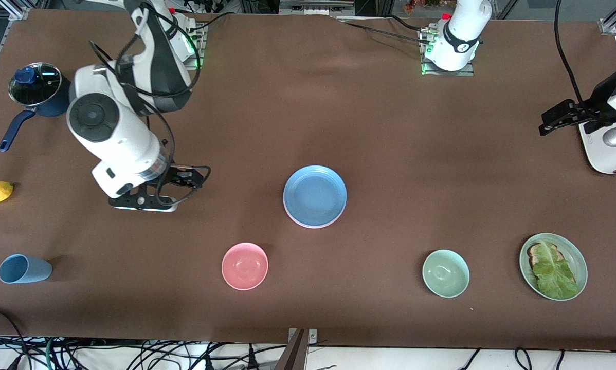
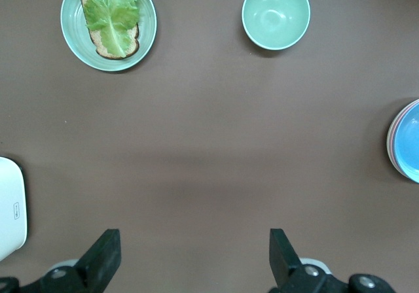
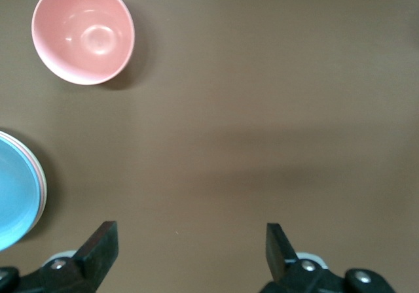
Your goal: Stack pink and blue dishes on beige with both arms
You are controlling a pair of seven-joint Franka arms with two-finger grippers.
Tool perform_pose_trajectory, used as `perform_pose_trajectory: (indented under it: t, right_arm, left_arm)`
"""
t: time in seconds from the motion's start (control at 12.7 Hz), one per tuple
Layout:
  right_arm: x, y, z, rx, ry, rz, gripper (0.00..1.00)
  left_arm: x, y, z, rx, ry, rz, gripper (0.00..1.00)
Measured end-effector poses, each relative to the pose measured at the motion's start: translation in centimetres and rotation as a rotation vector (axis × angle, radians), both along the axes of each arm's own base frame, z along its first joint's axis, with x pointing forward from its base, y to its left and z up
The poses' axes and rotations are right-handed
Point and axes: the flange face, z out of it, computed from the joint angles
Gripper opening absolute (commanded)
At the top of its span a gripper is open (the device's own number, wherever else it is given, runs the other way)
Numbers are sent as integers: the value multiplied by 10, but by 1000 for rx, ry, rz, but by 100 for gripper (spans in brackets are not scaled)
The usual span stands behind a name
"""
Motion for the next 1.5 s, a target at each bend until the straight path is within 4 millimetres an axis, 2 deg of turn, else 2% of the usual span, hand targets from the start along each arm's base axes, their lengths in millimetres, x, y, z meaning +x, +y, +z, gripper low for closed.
perform_pose_trajectory:
  t: [0.4,0.55,0.87,1.42,1.5]
  right_arm:
    - [-23,-121,86,64,40,41,100]
    - [-34,-147,109,80,23,75,100]
    - [-57,-160,129,90,74,94,100]
    - [-58,-183,126,89,84,105,100]
    - [-58,-194,127,86,83,87,100]
  left_arm:
    - [0,0,0,0,1,0,100]
    - [0,0,0,0,1,0,100]
    - [-1,0,0,0,6,0,100]
    - [-1,0,-1,0,13,0,100]
    - [-2,0,-1,0,14,0,100]
